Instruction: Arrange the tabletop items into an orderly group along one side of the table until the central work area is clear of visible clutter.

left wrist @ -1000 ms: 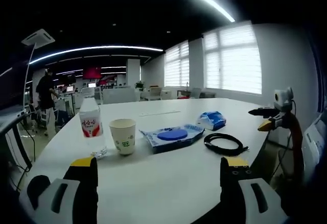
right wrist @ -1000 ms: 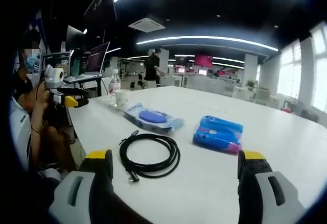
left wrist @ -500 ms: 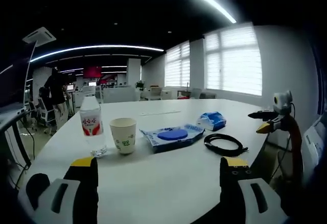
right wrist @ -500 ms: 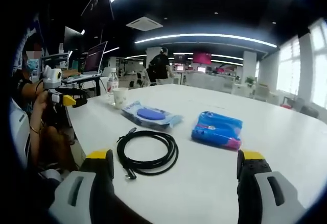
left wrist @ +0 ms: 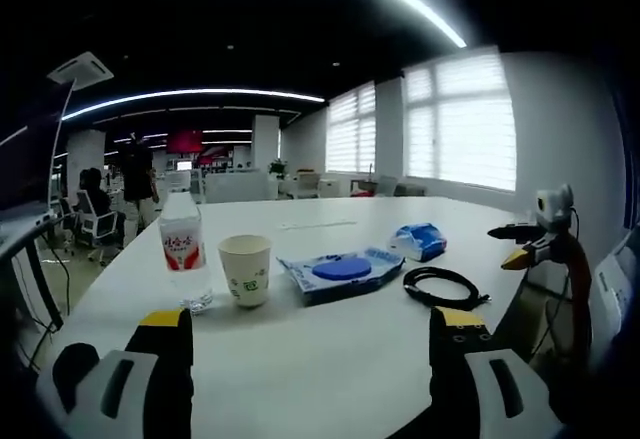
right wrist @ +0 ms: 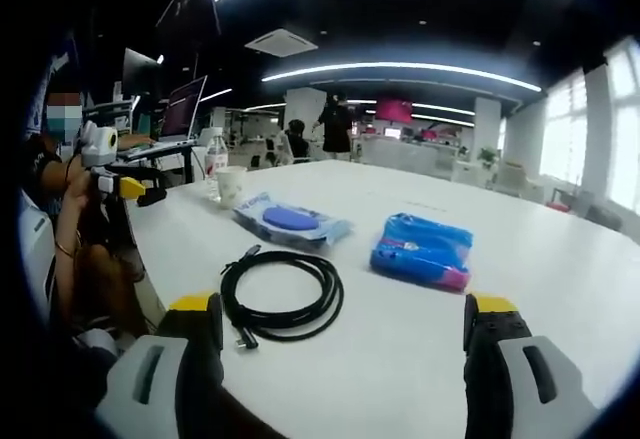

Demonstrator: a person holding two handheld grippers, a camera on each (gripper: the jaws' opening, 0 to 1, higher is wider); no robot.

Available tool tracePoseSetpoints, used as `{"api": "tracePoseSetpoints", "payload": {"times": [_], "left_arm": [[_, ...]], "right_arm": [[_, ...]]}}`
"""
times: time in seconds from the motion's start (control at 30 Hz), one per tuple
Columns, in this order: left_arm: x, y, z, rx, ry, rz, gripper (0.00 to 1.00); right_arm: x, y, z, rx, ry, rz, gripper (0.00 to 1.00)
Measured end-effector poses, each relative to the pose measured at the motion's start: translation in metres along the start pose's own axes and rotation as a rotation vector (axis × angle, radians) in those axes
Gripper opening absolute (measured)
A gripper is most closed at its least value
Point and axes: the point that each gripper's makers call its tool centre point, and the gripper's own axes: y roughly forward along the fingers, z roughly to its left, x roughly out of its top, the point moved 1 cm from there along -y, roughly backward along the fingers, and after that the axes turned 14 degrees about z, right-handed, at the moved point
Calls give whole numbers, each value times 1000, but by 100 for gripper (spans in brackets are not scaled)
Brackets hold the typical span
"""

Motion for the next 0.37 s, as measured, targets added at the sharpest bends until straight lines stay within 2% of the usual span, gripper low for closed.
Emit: {"api": "tracePoseSetpoints", "payload": {"times": [0.2,0.37], "left_arm": [[-2,1,3,-3,-8,9,98],[0,2,-1,-35,-16,-5,98]], "right_arm": [[2,0,-3,-12,5,-7,96],[4,-1,-4,-15,16,-13,96]]}}
